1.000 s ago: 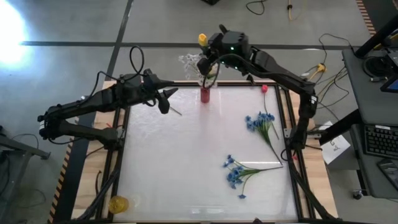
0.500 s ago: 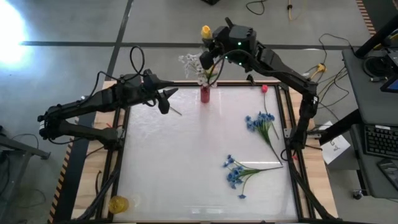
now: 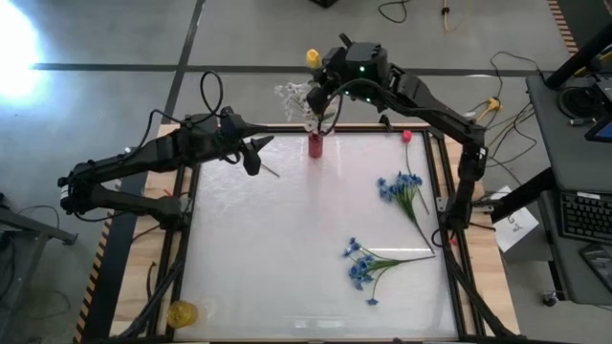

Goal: Sort flowers into vase by color
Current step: Put the yellow flower into the red vase

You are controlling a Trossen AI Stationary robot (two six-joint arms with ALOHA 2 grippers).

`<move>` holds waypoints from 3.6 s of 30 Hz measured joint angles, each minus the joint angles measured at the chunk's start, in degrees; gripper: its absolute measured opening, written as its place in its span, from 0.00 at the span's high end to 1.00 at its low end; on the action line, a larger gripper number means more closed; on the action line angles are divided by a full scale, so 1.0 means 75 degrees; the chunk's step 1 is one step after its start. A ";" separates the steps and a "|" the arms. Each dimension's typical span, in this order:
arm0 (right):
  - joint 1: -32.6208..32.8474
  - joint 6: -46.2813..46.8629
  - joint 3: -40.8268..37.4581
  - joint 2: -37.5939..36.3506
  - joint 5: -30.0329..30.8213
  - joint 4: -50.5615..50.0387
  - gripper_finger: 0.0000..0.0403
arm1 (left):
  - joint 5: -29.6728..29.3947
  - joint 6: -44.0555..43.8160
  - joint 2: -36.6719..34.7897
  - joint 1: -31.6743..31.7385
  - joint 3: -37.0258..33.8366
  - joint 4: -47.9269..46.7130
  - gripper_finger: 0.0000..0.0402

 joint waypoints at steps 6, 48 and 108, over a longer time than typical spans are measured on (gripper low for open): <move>-0.0030 -0.0077 -0.0003 0.0239 -0.0381 -0.0151 0.97 | 0.0000 -0.0026 0.0000 -0.0002 0.0000 0.0000 0.64; -0.0061 -0.1053 0.0976 0.0085 -0.1434 -0.1157 0.97 | 0.0001 -0.0060 -0.0066 0.0000 0.0000 -0.0274 0.64; 0.0345 -0.2607 0.0662 0.0758 -0.1371 -0.0921 0.97 | -0.0006 0.0204 -0.0427 0.0000 0.0000 -0.0674 0.64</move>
